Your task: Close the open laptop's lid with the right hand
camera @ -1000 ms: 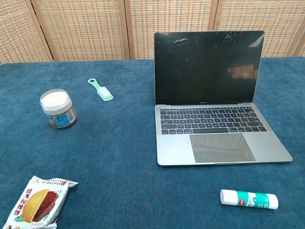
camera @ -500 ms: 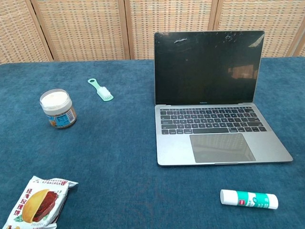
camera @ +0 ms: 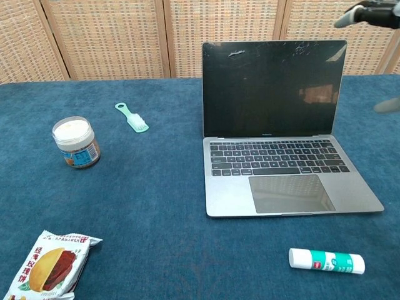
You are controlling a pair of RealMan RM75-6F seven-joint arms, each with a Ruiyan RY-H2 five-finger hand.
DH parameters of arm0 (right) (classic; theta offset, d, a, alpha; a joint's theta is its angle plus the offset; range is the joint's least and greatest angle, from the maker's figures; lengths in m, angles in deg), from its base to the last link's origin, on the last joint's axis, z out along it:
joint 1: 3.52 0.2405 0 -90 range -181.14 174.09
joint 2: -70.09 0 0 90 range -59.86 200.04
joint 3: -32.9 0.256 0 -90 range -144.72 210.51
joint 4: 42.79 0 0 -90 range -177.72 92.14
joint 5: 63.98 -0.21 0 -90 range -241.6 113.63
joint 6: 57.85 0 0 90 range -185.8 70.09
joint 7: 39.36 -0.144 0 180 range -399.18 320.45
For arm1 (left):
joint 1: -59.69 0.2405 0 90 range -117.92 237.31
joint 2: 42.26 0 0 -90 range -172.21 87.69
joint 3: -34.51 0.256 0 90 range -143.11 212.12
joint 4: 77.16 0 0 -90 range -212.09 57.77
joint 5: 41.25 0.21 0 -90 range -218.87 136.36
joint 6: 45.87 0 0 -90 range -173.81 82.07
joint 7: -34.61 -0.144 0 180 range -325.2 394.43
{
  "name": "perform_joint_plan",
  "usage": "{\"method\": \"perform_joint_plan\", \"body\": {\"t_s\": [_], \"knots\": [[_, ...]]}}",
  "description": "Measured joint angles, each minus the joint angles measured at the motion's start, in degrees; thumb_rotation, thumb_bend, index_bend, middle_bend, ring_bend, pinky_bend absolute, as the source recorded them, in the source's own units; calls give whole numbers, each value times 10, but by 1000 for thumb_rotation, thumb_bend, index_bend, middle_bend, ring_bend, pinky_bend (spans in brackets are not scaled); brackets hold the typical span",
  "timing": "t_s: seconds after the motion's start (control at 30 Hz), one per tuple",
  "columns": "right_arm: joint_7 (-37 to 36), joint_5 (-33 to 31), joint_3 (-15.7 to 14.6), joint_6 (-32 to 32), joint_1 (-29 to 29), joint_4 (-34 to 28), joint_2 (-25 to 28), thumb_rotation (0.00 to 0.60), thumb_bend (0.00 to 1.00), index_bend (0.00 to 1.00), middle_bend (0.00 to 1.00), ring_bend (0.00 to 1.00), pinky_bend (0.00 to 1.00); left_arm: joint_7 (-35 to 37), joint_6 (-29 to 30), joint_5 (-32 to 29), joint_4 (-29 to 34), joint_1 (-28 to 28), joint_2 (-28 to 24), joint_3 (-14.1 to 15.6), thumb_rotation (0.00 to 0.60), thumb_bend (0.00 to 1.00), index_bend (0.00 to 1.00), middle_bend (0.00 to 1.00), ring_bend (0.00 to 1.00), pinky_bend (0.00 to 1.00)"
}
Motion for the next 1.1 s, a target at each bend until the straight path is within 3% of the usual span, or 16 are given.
{"method": "perform_joint_plan", "body": {"t_s": [0.13,0.37,0.63,1.1], "knots": [[74,-80,30,20,60,-9,-31,600,253,19,0,0,0,4,-3,-11,-10,-2,4,-5,600,0,0,0,0,0],[187,-197,72,16,174,8,-106,600,698,37,0,0,0,17,-4,-15,-21,-4,6,-10,600,0,0,0,0,0],[233,-259,89,5,259,58,-150,600,971,82,18,0,0,26,-9,-20,-27,-7,7,-11,600,0,0,0,0,0],[231,-383,111,9,337,161,-177,600,1000,189,150,0,25,33,-23,-23,-34,-14,11,-7,600,0,0,0,0,0]]}}
